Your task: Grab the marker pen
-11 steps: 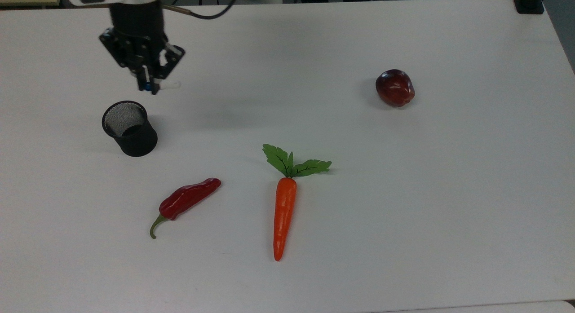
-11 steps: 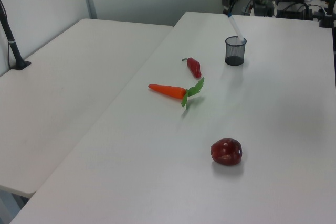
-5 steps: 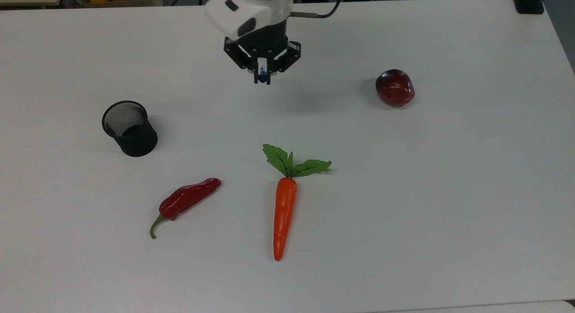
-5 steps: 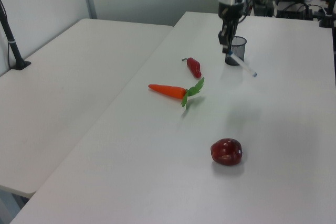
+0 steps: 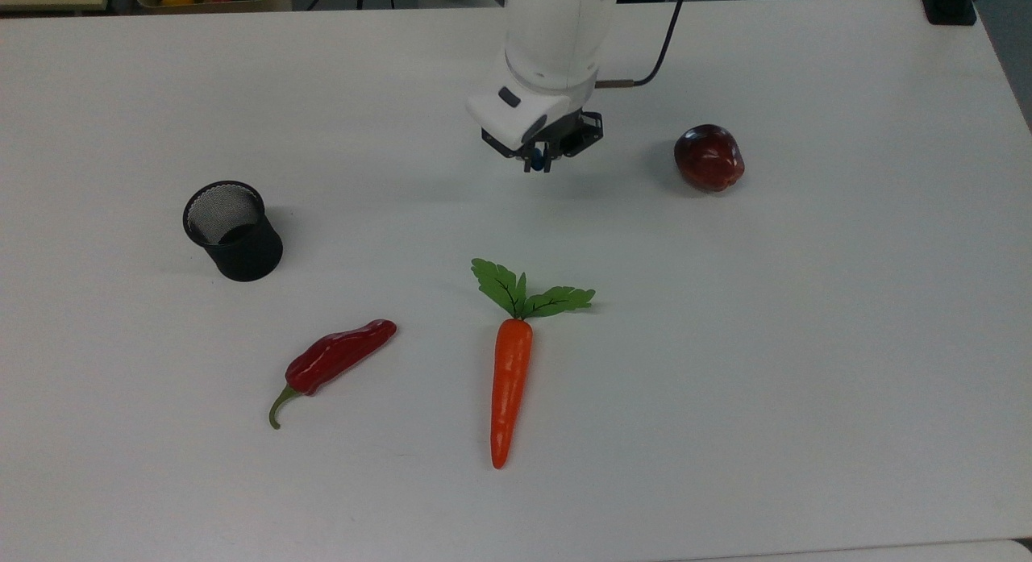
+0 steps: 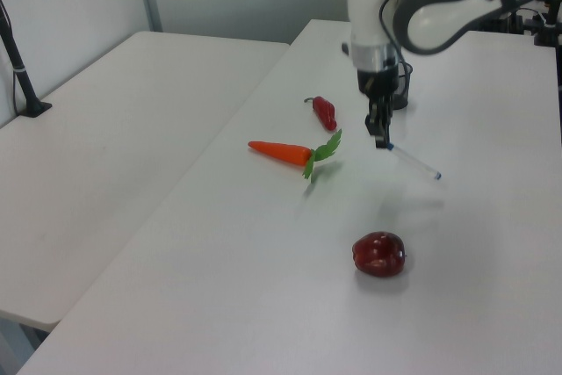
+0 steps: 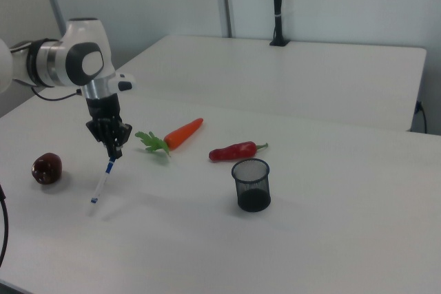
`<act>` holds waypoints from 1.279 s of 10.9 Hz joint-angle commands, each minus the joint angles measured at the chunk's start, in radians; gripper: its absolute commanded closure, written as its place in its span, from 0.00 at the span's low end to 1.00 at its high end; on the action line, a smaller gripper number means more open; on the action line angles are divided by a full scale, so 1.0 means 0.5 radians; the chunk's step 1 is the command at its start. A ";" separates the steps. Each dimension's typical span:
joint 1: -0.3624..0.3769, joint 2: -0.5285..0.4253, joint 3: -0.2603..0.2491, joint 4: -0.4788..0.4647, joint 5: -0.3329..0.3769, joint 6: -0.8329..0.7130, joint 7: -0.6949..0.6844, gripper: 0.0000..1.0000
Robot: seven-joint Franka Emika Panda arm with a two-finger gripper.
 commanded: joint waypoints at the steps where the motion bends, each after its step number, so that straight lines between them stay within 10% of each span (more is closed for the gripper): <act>1: 0.051 0.125 -0.021 0.033 0.031 0.101 -0.002 0.91; 4: 0.051 0.158 -0.021 0.039 0.022 0.132 0.007 0.85; 5: 0.051 0.158 -0.021 0.042 0.019 0.132 0.010 0.64; 6: 0.051 0.155 -0.021 0.063 0.007 0.126 0.013 0.14; 7: 0.051 0.152 -0.024 0.075 -0.006 0.117 0.016 0.00; 14: 0.015 -0.172 -0.046 0.085 -0.149 -0.124 -0.021 0.00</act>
